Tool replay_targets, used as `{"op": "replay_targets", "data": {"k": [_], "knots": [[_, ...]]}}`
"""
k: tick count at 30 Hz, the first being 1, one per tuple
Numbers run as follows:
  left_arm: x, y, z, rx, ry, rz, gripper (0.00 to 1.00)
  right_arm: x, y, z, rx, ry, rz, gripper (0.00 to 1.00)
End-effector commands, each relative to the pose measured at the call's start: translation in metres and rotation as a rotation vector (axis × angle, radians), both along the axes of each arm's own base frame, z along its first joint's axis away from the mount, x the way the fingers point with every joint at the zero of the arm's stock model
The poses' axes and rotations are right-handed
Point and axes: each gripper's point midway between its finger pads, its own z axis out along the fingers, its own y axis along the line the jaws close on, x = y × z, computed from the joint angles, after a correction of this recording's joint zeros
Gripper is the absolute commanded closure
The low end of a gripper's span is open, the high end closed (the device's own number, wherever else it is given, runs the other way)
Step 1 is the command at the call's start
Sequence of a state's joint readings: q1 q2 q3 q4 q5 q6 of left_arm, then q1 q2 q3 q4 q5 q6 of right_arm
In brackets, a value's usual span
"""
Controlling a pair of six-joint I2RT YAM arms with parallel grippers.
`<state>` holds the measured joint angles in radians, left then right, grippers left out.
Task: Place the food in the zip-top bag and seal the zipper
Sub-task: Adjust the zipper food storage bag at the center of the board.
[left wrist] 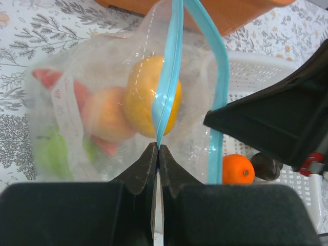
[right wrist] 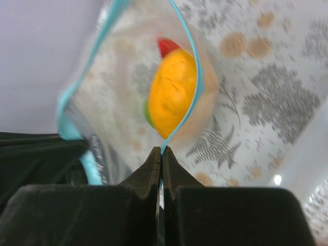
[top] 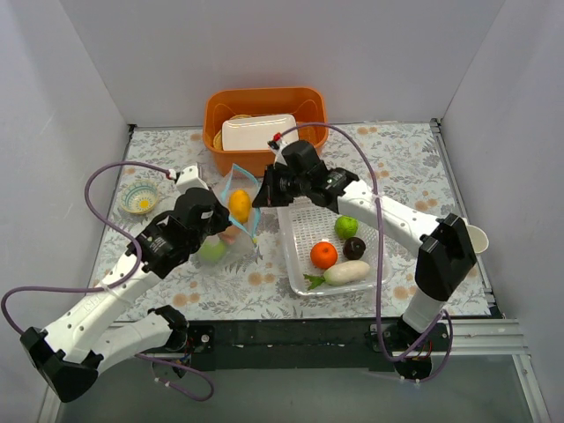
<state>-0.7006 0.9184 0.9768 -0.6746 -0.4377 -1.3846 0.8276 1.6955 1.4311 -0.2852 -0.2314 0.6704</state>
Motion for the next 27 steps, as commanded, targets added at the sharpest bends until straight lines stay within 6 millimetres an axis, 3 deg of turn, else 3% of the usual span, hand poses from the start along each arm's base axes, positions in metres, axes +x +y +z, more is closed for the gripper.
{"op": "replay_targets", "data": {"k": [1,2,3,4,5,6,9,12,15,20,27], "knots": [[0.004,0.021,0.048,-0.022,-0.114,0.097,1.00,0.002,0.034,0.075,0.092,-0.168,0.153,0.98],[0.003,0.026,0.055,-0.026,-0.130,0.114,1.00,-0.003,0.041,0.083,0.101,-0.175,0.190,0.99],[0.002,0.031,0.058,-0.022,-0.134,0.137,1.00,-0.009,0.051,0.071,0.074,-0.155,0.232,0.99],[0.002,0.036,0.069,-0.030,-0.153,0.162,1.00,-0.013,0.058,0.073,0.074,-0.155,0.258,0.99],[0.002,0.047,0.075,-0.022,-0.172,0.215,1.00,-0.016,0.067,0.093,0.111,-0.187,0.287,0.99],[-0.002,0.055,0.078,-0.024,-0.171,0.246,1.00,-0.021,0.078,0.082,0.093,-0.176,0.314,0.99],[-0.009,0.078,0.096,-0.026,-0.211,0.334,1.00,-0.028,0.091,0.081,0.080,-0.172,0.347,0.98],[-0.015,0.094,0.102,-0.015,-0.232,0.389,1.00,-0.027,0.091,0.071,0.047,-0.166,0.330,0.98],[-0.018,0.101,0.094,0.024,-0.212,0.416,1.00,-0.020,0.081,0.066,0.013,-0.185,0.271,0.98],[-0.017,0.098,0.079,0.035,-0.175,0.417,1.00,-0.016,0.069,0.068,-0.001,-0.215,0.223,0.95],[-0.016,0.102,0.072,0.072,-0.166,0.436,1.00,-0.029,0.071,0.042,-0.009,-0.132,0.265,0.95]]}}
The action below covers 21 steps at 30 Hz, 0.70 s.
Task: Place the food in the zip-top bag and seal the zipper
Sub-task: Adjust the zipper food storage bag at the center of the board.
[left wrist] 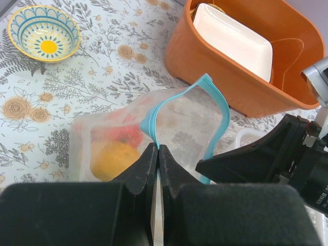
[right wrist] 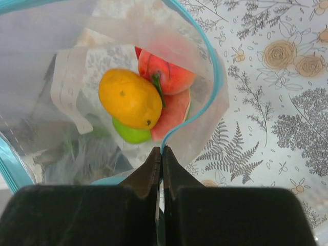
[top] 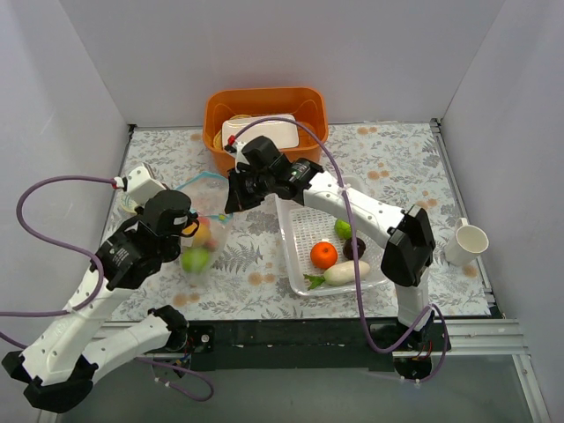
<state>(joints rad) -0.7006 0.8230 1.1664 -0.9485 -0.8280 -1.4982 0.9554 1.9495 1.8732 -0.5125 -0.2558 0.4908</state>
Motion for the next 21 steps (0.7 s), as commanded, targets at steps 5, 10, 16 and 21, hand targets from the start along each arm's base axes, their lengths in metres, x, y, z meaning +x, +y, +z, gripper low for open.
{"op": "replay_targets", "data": {"k": [5,10,16,21], "knots": [[0.007,-0.003,-0.004,0.048,0.009,-0.011,1.00,-0.010,0.001,0.011,0.053,0.013,0.032,0.95],[0.026,-0.039,-0.038,0.083,0.153,-0.161,1.00,-0.009,-0.003,-0.001,0.038,0.022,0.002,0.95],[0.045,-0.046,-0.046,-0.057,0.162,-0.290,1.00,-0.009,-0.021,-0.026,-0.021,0.029,-0.064,0.95],[0.058,-0.035,-0.040,-0.076,0.154,-0.301,1.00,-0.008,-0.025,-0.028,-0.020,0.027,-0.083,0.95]]}}
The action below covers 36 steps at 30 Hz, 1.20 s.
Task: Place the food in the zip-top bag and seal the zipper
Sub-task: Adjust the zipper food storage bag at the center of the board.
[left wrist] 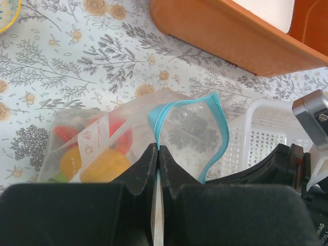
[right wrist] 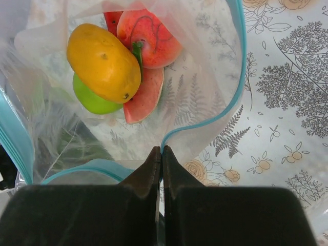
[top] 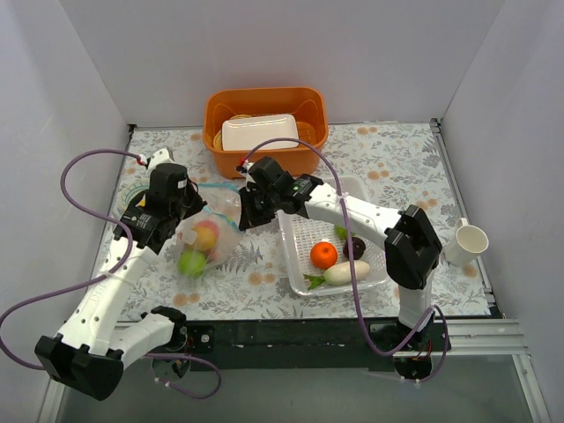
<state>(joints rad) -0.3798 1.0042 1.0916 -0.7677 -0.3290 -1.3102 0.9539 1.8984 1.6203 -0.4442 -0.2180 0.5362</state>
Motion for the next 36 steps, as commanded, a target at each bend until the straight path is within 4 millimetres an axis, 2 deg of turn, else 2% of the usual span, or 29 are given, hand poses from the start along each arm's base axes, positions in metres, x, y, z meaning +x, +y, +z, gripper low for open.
{"op": "replay_targets", "data": {"k": [1,7,10,13,14,16,17,20,23,24,28,31,36], "knots": [[0.007,-0.014,0.025,-0.065,-0.065,-0.123,1.00,0.005,0.004,0.040,0.096,-0.068,-0.027,0.95],[0.017,-0.008,0.032,-0.075,-0.081,-0.119,1.00,-0.003,0.002,0.022,0.087,-0.015,-0.033,0.95],[0.024,-0.009,0.038,-0.068,-0.091,-0.133,1.00,-0.001,0.007,0.029,0.119,-0.023,-0.032,0.95],[0.032,-0.001,0.045,-0.032,-0.098,-0.115,1.00,0.006,0.014,0.034,0.116,-0.041,-0.028,0.95],[0.036,0.004,0.053,-0.029,-0.115,-0.101,1.00,0.010,0.020,0.048,0.141,-0.059,-0.025,0.95],[0.039,0.008,0.055,-0.016,-0.109,-0.100,1.00,0.015,0.027,0.047,0.139,-0.064,-0.013,0.95],[0.041,0.012,0.058,-0.013,-0.114,-0.091,1.00,0.018,0.032,0.057,0.153,-0.073,-0.009,0.95],[0.040,0.017,0.053,-0.017,-0.106,-0.090,1.00,0.019,0.037,0.046,0.132,-0.052,0.001,0.95],[0.036,0.012,0.049,-0.035,-0.108,-0.119,1.00,0.016,0.030,0.032,0.098,-0.037,-0.008,0.95],[0.034,0.010,0.043,-0.041,-0.100,-0.135,1.00,0.014,0.025,0.022,0.073,-0.026,-0.014,0.95],[0.028,0.005,0.032,-0.066,-0.094,-0.157,1.00,0.009,0.004,0.010,0.030,-0.032,-0.047,0.92],[0.023,-0.011,0.024,-0.128,-0.080,-0.227,1.00,0.006,-0.006,0.002,0.003,-0.030,-0.064,0.92],[0.020,-0.017,0.025,-0.168,-0.096,-0.236,1.00,0.009,-0.004,0.006,0.007,-0.047,-0.063,0.92]]}}
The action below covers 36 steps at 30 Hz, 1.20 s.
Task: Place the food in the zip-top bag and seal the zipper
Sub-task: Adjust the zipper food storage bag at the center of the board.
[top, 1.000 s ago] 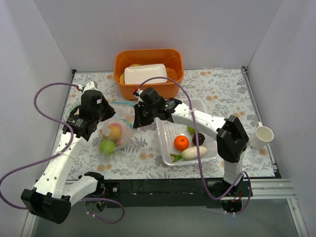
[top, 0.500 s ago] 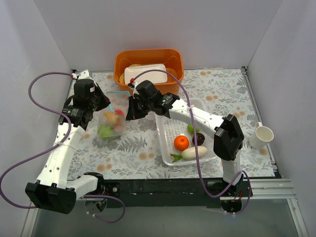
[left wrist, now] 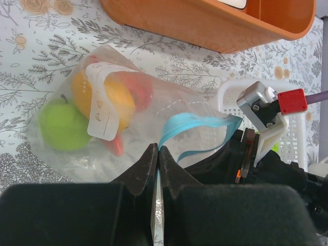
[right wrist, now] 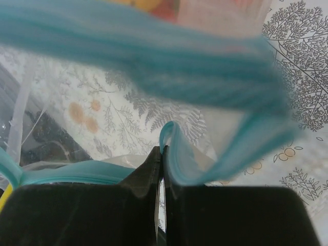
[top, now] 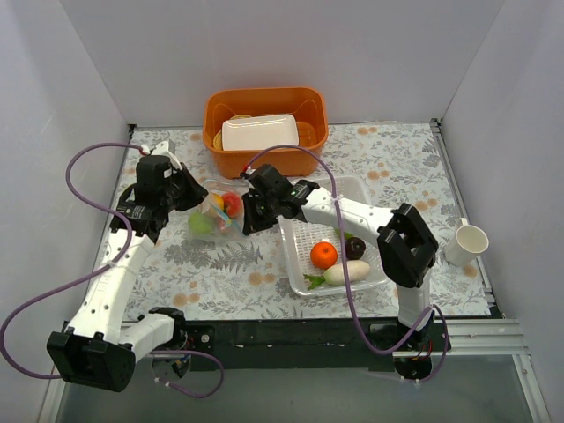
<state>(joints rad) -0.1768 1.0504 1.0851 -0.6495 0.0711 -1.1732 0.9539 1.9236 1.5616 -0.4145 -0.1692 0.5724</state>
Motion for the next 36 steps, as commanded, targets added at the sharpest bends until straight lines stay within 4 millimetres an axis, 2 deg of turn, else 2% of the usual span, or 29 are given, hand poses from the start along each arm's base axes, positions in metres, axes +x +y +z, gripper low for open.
{"op": "replay_targets", "data": {"k": [1,2,3,4,5,8,10,12,17,18,19,20,21,22,25,28,31,32,33,34,35,36], "knots": [[0.001,-0.007,0.027,-0.052,-0.088,-0.021,1.00,0.006,0.004,0.041,0.066,-0.080,0.004,0.92],[0.002,-0.004,0.029,-0.044,-0.088,-0.008,1.00,0.010,0.010,0.051,0.083,-0.095,0.008,0.92],[0.003,-0.003,0.032,-0.038,-0.088,-0.003,1.00,0.013,0.012,0.048,0.074,-0.092,0.010,0.92],[0.003,-0.001,0.025,-0.021,-0.052,0.006,1.00,0.015,0.015,0.050,0.072,-0.099,0.014,0.92],[0.005,0.002,0.029,-0.012,-0.053,0.018,1.00,0.018,0.019,0.059,0.082,-0.108,0.016,0.92],[0.005,0.010,0.026,0.023,-0.049,0.042,1.00,0.023,0.023,0.061,0.080,-0.115,0.014,0.92],[0.002,0.012,0.033,0.024,-0.068,0.053,1.00,0.026,0.027,0.070,0.096,-0.128,0.012,0.92],[0.002,0.023,0.039,0.051,-0.080,0.108,1.00,0.029,0.033,0.079,0.117,-0.142,0.017,0.92],[-0.002,0.043,0.051,0.091,-0.076,0.217,1.00,0.028,0.047,0.100,0.182,-0.151,0.073,0.92],[-0.003,0.046,0.054,0.102,-0.073,0.229,1.00,0.027,0.053,0.097,0.185,-0.139,0.094,0.91],[-0.003,0.053,0.056,0.116,-0.077,0.259,1.00,0.025,0.060,0.112,0.224,-0.141,0.123,0.91],[-0.004,0.054,0.057,0.123,-0.075,0.266,1.00,0.025,0.063,0.115,0.228,-0.135,0.131,0.91],[-0.005,0.058,0.058,0.136,-0.075,0.274,1.00,0.026,0.068,0.109,0.223,-0.120,0.140,0.91],[-0.005,0.063,0.063,0.142,-0.085,0.294,1.00,0.025,0.073,0.119,0.250,-0.122,0.159,0.91],[-0.004,0.069,0.068,0.153,-0.084,0.309,1.00,0.023,0.080,0.123,0.285,-0.113,0.179,0.91],[-0.003,0.072,0.063,0.153,-0.070,0.307,1.00,0.018,0.084,0.126,0.317,-0.099,0.204,0.91],[-0.003,0.065,0.063,0.127,-0.085,0.267,1.00,0.016,0.078,0.112,0.287,-0.081,0.195,0.91],[-0.004,0.059,0.058,0.108,-0.080,0.234,1.00,0.014,0.073,0.092,0.247,-0.056,0.185,0.91],[-0.002,0.055,0.058,0.093,-0.093,0.217,1.00,0.013,0.068,0.091,0.239,-0.057,0.176,0.91],[-0.002,0.051,0.056,0.082,-0.099,0.199,1.00,0.014,0.063,0.081,0.217,-0.051,0.161,0.91],[-0.005,0.047,0.047,0.066,-0.087,0.182,1.00,0.013,0.059,0.075,0.207,-0.045,0.154,0.91],[-0.003,0.040,0.047,0.040,-0.101,0.151,1.00,0.010,0.050,0.058,0.169,-0.029,0.139,0.91]]}}
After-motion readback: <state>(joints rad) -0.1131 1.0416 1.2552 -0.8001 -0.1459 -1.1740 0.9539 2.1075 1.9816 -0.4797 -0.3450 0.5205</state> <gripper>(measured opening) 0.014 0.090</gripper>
